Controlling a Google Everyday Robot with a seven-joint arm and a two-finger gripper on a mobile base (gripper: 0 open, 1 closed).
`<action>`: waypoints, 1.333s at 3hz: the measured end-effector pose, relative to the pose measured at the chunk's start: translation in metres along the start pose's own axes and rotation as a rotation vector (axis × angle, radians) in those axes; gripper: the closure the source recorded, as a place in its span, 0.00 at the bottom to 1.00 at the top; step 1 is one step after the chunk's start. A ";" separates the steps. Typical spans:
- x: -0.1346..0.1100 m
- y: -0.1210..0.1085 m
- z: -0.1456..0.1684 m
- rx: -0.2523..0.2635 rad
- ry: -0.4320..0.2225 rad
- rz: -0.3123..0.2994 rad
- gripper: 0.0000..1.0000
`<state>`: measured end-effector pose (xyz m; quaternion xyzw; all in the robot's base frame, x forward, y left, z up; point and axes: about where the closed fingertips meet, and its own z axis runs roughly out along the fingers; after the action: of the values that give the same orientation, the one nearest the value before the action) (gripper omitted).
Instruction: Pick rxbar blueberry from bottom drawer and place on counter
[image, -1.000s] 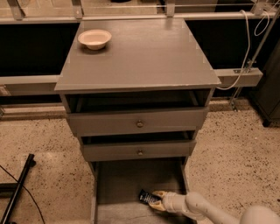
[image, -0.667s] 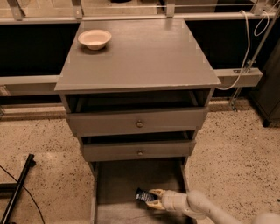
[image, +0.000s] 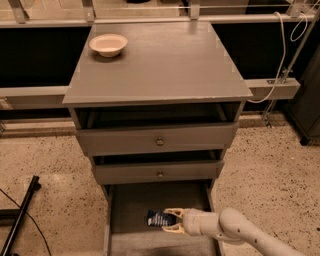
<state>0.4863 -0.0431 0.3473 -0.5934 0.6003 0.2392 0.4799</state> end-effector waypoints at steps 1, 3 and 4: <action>-0.081 -0.007 -0.032 0.039 0.088 -0.036 1.00; -0.148 0.017 -0.049 -0.062 0.181 0.092 1.00; -0.148 0.017 -0.049 -0.062 0.181 0.091 1.00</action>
Offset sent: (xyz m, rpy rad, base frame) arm -0.0708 -0.0050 0.3435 -0.4717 0.1366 0.1608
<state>0.4319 -0.0107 0.4905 -0.5993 0.6597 0.2247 0.3939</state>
